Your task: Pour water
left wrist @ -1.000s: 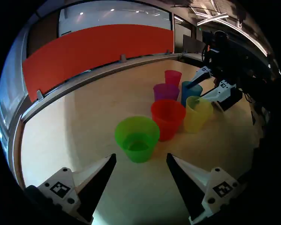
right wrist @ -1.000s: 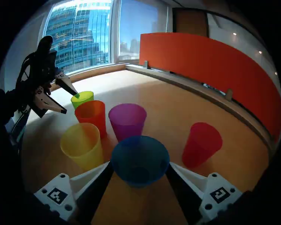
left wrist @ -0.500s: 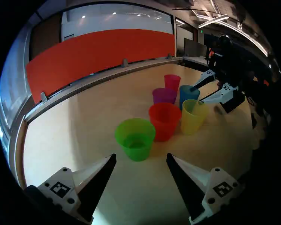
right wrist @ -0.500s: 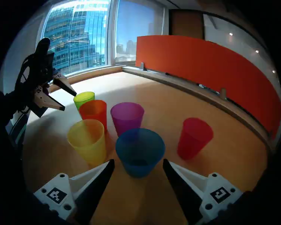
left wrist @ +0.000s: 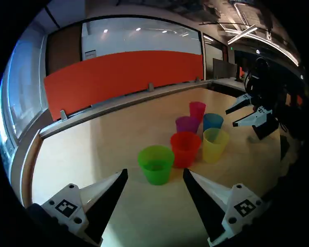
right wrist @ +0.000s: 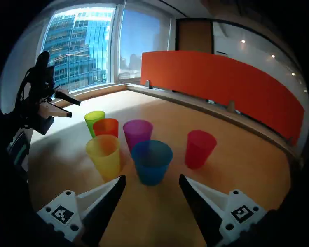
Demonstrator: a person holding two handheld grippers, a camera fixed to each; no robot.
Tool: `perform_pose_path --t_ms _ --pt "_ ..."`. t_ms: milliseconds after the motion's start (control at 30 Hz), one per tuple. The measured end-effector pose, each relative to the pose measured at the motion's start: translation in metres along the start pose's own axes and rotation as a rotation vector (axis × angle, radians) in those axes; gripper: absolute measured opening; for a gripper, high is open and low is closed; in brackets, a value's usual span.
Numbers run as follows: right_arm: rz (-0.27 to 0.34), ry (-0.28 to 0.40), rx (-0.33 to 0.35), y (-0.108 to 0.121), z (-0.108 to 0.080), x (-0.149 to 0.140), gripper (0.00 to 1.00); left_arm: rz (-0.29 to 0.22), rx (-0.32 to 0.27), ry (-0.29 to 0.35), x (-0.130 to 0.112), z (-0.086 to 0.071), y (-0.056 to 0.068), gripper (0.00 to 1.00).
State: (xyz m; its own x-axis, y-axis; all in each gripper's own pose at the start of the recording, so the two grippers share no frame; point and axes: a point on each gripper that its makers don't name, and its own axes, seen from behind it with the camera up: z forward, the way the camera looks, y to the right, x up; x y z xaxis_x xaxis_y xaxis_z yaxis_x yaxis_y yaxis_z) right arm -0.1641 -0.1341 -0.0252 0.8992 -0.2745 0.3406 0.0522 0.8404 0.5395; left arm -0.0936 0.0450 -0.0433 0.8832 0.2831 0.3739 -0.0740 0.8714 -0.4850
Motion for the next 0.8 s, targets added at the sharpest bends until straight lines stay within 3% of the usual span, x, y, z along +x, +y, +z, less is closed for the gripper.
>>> perform_pose_path --t_ms 367,567,800 --pt "0.021 0.091 -0.125 0.007 -0.032 0.011 1.0 -0.038 0.118 0.133 0.024 -0.02 -0.011 1.0" --pt "0.073 0.168 -0.221 0.017 -0.047 0.022 1.0 -0.082 0.239 0.241 0.044 -0.034 -0.026 1.0" --pt "0.106 0.235 -0.307 0.024 -0.064 0.029 1.0 -0.126 0.308 0.335 0.057 -0.04 -0.025 1.0"
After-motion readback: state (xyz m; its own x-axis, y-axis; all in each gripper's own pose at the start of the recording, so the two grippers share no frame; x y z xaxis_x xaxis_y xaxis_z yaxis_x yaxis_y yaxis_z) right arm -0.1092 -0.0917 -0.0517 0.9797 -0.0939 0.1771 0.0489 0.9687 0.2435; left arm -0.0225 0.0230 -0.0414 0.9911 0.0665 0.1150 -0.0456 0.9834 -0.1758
